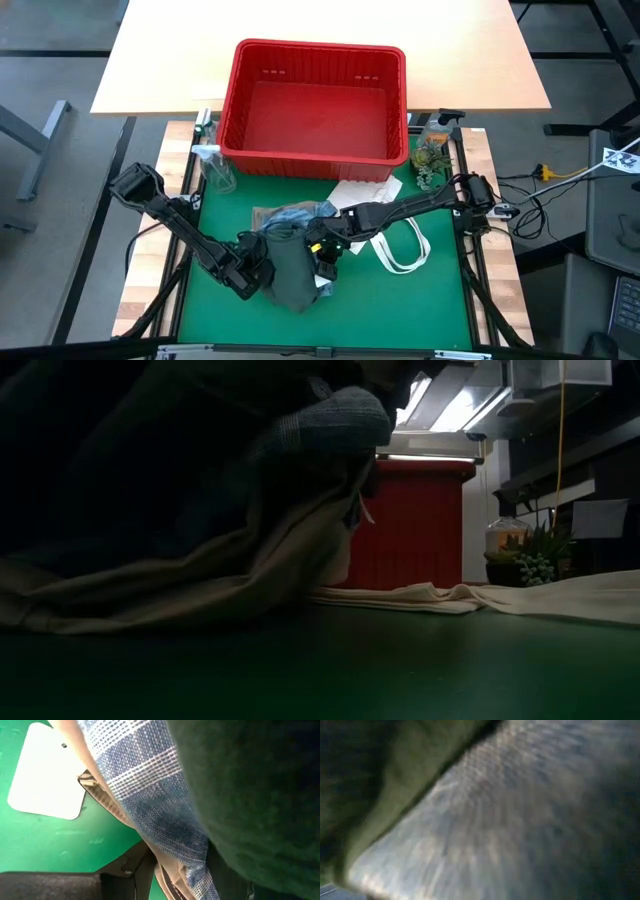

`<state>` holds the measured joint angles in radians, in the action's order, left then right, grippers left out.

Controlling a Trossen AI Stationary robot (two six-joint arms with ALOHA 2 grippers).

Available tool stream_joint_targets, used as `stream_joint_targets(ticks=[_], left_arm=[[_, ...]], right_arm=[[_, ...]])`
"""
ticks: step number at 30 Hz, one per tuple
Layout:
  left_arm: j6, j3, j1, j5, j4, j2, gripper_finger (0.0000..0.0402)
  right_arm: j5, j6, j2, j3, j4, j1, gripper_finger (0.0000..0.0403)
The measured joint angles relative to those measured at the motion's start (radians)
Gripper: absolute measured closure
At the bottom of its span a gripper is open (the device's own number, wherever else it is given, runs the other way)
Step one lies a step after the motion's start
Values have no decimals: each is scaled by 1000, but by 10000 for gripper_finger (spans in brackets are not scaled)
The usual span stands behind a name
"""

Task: Fold Laundry from Bin
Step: Put all the stacked clothes into the red bin

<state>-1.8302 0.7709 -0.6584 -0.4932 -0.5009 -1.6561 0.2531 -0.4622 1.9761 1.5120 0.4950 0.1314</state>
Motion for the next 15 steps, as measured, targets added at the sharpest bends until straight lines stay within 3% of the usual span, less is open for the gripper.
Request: stream_joint_targets(ticks=[9,15], left_arm=[[31,1,21,-21,33,-34,250],[50,7,10,-61,57,-26,340]], right_arm=[[-3,0,49,-1,40,0,398],[-4,0,84,-1,43,1,398]])
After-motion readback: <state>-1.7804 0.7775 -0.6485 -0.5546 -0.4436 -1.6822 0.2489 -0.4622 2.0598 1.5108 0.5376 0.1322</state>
